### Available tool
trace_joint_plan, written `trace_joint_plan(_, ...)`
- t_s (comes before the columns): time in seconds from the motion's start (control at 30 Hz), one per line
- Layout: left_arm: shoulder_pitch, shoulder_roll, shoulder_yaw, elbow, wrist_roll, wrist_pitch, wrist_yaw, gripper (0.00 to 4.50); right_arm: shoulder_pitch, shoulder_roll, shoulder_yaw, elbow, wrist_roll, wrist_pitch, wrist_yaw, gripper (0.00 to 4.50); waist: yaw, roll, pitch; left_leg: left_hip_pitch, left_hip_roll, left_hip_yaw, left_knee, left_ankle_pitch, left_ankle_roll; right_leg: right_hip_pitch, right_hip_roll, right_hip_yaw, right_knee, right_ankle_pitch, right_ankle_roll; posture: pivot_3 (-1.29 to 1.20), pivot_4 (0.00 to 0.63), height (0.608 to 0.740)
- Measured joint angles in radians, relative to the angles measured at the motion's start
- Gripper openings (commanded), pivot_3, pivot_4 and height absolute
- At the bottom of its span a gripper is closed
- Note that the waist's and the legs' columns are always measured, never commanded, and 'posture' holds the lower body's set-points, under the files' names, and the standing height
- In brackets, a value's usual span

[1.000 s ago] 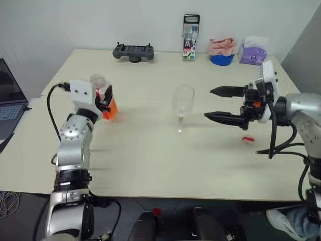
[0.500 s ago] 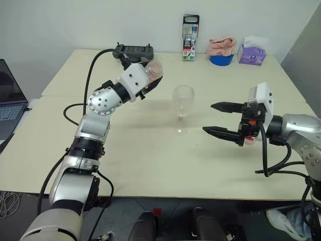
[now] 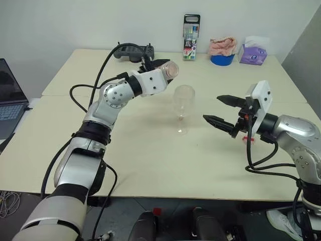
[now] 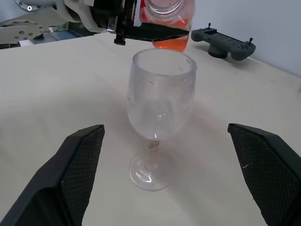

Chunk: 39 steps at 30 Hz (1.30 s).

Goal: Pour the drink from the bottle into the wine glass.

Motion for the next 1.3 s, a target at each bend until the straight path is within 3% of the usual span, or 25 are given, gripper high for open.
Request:
trace_joint_plan(0.6,-0.107,0.037,-0.101,0.116,0.256,-0.142,0.166,1.95,0.017,-0.040,-0.034,0.016,0.005,-0.011,0.024,4.50,-0.001,0.000,0.000,0.000,0.000,0.000,0.000,0.000,0.000,0.000,0.000,0.000,0.001,0.000,0.000,0.00,0.150,0.740)
trace_joint_plan(1.3,-0.156,0.058,-0.152,0.143,0.379,-0.217,0.303,1.92,0.017,-0.040,-0.034,0.037,-0.008,-0.026,0.027,4.50,-0.001,0.000,0.000,0.000,0.000,0.000,0.001,0.000,0.000,0.000,0.000,0.000,0.002,0.000,0.000,0.00,0.150,0.740)
